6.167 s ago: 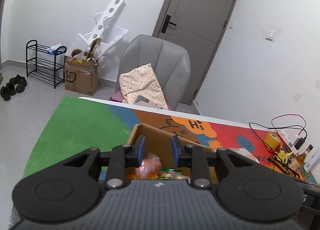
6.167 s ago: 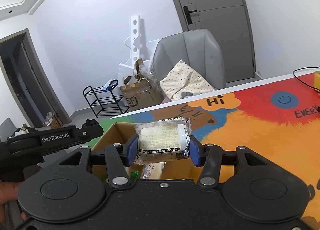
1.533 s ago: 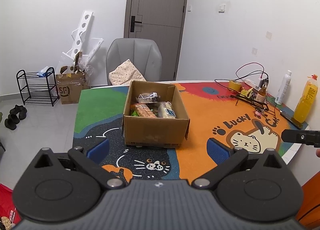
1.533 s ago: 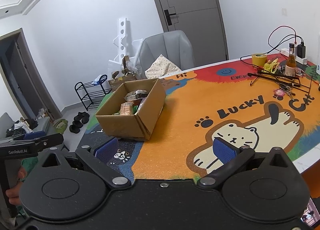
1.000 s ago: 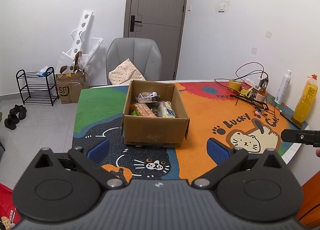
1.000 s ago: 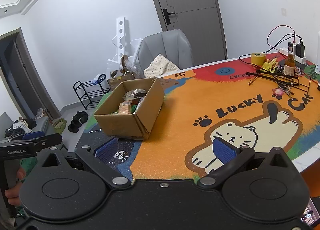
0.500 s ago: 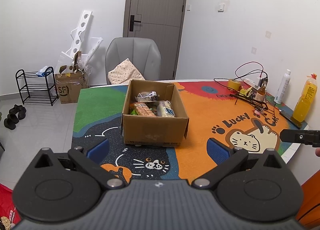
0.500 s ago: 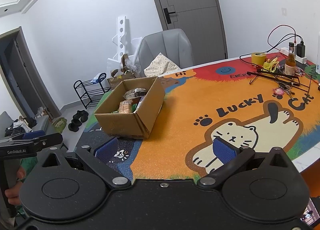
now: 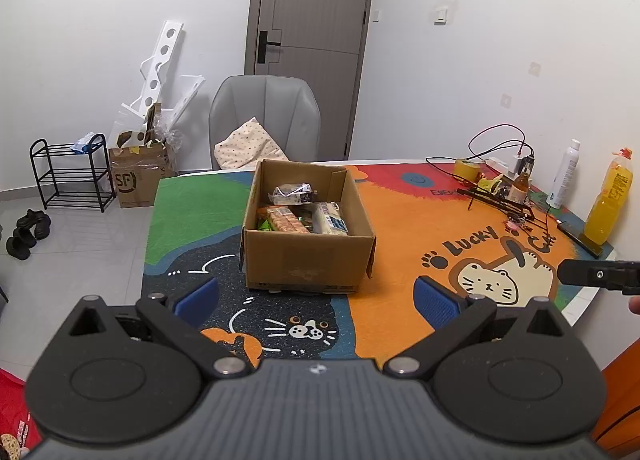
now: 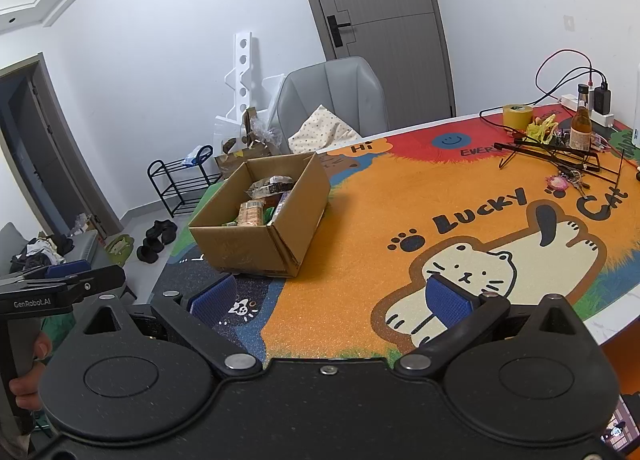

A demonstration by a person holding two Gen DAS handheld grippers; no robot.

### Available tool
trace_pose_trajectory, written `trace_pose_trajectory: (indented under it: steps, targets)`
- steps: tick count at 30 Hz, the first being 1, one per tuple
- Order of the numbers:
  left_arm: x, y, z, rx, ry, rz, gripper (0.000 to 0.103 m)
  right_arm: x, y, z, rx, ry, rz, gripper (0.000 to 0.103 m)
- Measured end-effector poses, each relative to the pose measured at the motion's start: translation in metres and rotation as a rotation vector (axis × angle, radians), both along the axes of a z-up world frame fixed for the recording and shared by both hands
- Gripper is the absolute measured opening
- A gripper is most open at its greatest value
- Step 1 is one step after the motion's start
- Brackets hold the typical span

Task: Organize snacks

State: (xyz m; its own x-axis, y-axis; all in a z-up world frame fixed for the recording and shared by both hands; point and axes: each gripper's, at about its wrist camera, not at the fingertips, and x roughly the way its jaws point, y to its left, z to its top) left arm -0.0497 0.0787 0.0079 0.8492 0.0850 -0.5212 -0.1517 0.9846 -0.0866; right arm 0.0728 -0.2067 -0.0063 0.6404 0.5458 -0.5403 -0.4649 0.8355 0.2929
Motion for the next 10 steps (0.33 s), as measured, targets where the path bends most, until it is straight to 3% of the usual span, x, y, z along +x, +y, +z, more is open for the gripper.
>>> trace_pose_trajectory:
  steps: [10]
  targets:
    - [0.0001, -0.0024, -0.0012, -0.004, -0.003, -0.013, 0.103, 0.0001, 0.0004, 0.0000, 0.002, 0.001, 0.002, 0.103]
